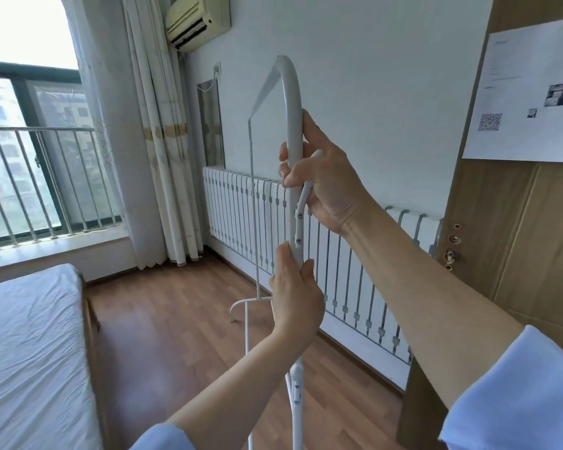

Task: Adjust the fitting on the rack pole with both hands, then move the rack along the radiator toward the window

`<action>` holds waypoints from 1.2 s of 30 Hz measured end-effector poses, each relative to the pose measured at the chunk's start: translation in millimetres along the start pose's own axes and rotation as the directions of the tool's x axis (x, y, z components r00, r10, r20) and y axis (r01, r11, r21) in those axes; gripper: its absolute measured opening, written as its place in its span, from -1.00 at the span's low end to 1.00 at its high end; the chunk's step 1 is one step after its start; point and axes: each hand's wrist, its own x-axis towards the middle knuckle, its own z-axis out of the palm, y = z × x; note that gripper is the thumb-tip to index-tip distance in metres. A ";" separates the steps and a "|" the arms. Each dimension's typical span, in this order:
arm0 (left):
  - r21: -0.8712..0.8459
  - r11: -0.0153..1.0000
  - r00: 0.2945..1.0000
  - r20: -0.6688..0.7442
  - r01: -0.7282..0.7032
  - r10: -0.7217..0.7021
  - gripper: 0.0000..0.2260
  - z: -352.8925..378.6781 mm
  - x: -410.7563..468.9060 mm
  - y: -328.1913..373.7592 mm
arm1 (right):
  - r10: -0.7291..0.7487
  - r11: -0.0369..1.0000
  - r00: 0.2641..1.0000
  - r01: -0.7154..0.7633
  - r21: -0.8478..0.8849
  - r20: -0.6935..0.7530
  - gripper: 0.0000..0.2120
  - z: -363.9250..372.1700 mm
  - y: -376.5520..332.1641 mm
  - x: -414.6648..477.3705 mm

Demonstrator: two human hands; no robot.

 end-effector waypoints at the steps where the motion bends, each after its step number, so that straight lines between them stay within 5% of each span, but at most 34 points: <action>1: -0.005 1.000 1.000 -0.005 -0.011 0.011 -0.84 3.9 3.1 0.0 | -0.005 1.000 1.000 0.005 0.005 -0.004 -0.24 -3.3 -0.8 2.4; 10: 0.051 0.989 0.987 -0.071 -0.138 0.141 -0.85 15.8 -3.3 0.3 | -0.021 1.000 1.000 0.021 0.013 0.016 -0.18 -10.3 -11.8 -7.4; 14: 0.108 0.979 0.971 -0.152 -0.171 0.187 -0.89 19.0 -21.7 -4.1 | -0.024 0.998 0.997 0.020 0.057 0.071 -0.30 -6.6 -18.1 -29.6; 19: 0.172 0.971 0.951 -0.232 -0.169 0.206 -0.67 29.2 -47.8 -4.8 | -0.010 0.993 0.993 -0.003 0.114 0.118 -0.28 -12.6 -19.5 -60.6; 26: 0.119 0.978 0.950 -0.242 -0.172 0.197 -0.65 57.6 -60.8 6.4 | -0.005 0.994 0.994 -0.008 0.111 0.110 -0.28 -40.5 -32.4 -75.9; 36: 0.135 0.975 0.935 -0.287 -0.177 0.210 -0.85 106.0 -36.5 6.9 | 0.019 0.994 0.991 -0.033 0.103 0.133 -0.23 -87.4 -13.2 -48.7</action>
